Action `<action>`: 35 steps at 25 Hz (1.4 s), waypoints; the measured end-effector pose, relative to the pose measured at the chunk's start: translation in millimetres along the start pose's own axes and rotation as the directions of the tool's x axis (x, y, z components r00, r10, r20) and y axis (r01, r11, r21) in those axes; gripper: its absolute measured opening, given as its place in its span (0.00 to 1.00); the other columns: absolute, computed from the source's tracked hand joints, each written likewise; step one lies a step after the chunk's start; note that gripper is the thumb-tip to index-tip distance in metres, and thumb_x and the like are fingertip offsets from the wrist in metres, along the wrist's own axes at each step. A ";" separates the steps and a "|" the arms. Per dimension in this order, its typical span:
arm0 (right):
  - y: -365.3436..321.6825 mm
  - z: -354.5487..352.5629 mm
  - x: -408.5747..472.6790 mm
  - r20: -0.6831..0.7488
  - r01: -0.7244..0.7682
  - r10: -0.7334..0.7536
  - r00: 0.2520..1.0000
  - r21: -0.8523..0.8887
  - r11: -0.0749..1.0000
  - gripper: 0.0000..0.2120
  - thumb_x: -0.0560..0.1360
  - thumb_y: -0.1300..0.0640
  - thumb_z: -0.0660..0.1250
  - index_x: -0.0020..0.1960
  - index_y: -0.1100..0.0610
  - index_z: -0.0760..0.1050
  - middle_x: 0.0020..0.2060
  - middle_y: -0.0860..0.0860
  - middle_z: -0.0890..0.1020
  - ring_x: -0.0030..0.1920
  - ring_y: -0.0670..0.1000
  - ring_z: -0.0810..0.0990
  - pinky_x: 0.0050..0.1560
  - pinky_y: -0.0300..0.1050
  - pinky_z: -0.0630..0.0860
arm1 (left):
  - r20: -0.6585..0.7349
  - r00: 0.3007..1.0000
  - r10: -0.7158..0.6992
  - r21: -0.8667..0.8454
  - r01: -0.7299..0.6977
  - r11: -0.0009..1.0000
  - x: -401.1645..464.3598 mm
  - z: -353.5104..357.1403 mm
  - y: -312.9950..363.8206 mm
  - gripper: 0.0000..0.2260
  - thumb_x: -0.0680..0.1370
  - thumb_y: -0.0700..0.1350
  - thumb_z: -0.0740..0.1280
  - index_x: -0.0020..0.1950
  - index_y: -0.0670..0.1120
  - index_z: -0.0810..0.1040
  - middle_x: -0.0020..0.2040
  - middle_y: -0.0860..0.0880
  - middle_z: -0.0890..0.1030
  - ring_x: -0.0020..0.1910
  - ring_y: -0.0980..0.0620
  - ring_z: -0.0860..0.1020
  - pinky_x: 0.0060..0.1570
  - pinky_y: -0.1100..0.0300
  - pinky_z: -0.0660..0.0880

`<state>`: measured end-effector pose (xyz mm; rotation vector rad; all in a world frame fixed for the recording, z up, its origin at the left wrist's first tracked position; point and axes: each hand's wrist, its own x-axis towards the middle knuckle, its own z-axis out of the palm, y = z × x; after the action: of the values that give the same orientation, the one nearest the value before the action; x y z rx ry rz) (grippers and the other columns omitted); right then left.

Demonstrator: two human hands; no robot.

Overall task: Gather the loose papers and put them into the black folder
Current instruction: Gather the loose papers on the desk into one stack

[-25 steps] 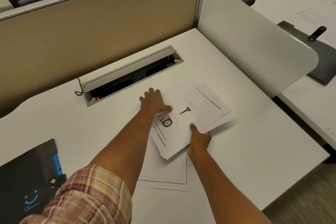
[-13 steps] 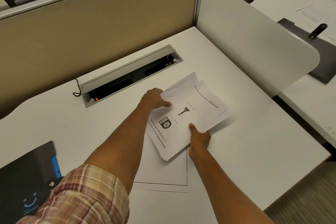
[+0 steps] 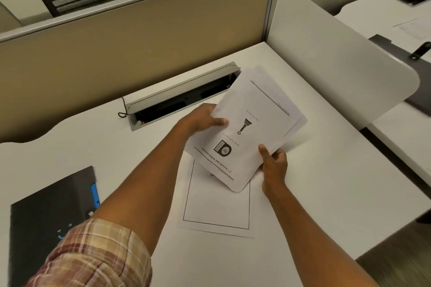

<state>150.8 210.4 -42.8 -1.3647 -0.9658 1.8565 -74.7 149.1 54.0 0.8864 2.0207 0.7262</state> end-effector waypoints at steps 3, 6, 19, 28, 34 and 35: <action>-21.3 2.2 1.1 0.237 -0.095 0.082 0.968 0.043 0.995 0.42 0.63 0.44 0.79 0.70 0.56 0.67 0.62 0.56 0.80 0.61 0.58 0.80 0.63 0.57 0.75 | -0.052 0.997 0.053 -0.238 -0.064 0.969 -28.5 -10.3 -2.9 0.18 0.74 0.53 0.74 0.61 0.48 0.79 0.55 0.47 0.85 0.50 0.47 0.83 0.46 0.54 0.78; -45.7 15.8 -7.9 0.424 -0.032 0.056 0.904 -0.062 0.998 0.37 0.64 0.44 0.78 0.69 0.54 0.71 0.61 0.54 0.81 0.61 0.55 0.80 0.58 0.52 0.77 | -0.109 0.989 0.098 -0.418 -0.135 0.898 -55.2 -14.2 -13.0 0.21 0.73 0.53 0.73 0.64 0.46 0.77 0.56 0.47 0.85 0.54 0.44 0.84 0.51 0.49 0.81; -65.6 -2.0 -32.9 0.548 0.216 -0.034 0.835 -0.270 0.938 0.16 0.68 0.64 0.75 0.54 0.55 0.79 0.48 0.52 0.86 0.48 0.53 0.85 0.45 0.47 0.82 | -0.224 0.974 0.032 -0.261 -0.092 0.961 -110.9 22.3 -48.5 0.19 0.77 0.47 0.71 0.66 0.43 0.75 0.60 0.45 0.82 0.54 0.45 0.82 0.54 0.50 0.80; -63.1 -65.4 -19.7 0.316 0.091 0.001 0.949 -0.276 0.957 0.11 0.71 0.68 0.71 0.49 0.55 0.79 0.45 0.55 0.84 0.38 0.53 0.84 0.39 0.46 0.82 | -0.469 0.785 -0.404 0.037 0.475 0.879 -112.8 93.2 -89.8 0.26 0.77 0.59 0.66 0.67 0.42 0.71 0.65 0.42 0.74 0.64 0.40 0.74 0.61 0.48 0.71; -54.0 -70.0 -17.2 0.314 0.061 0.047 0.948 -0.326 0.944 0.11 0.71 0.68 0.71 0.48 0.55 0.79 0.45 0.56 0.84 0.40 0.57 0.83 0.47 0.53 0.80 | -0.558 0.764 -0.324 0.373 0.580 0.724 -105.3 117.3 -93.8 0.35 0.68 0.67 0.69 0.62 0.42 0.71 0.60 0.43 0.72 0.57 0.40 0.74 0.58 0.46 0.65; -52.1 -69.5 -16.9 0.313 0.051 0.058 0.948 -0.327 0.944 0.11 0.71 0.68 0.71 0.48 0.54 0.79 0.45 0.56 0.84 0.40 0.57 0.83 0.48 0.54 0.80 | -0.566 0.757 -0.325 0.374 0.588 0.717 -103.1 117.8 -93.9 0.33 0.69 0.64 0.71 0.62 0.41 0.71 0.60 0.43 0.72 0.56 0.40 0.75 0.58 0.47 0.66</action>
<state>225.5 237.3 -3.9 -1.2691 -1.5003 2.0230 37.9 33.6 -31.4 0.4390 2.8200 0.0523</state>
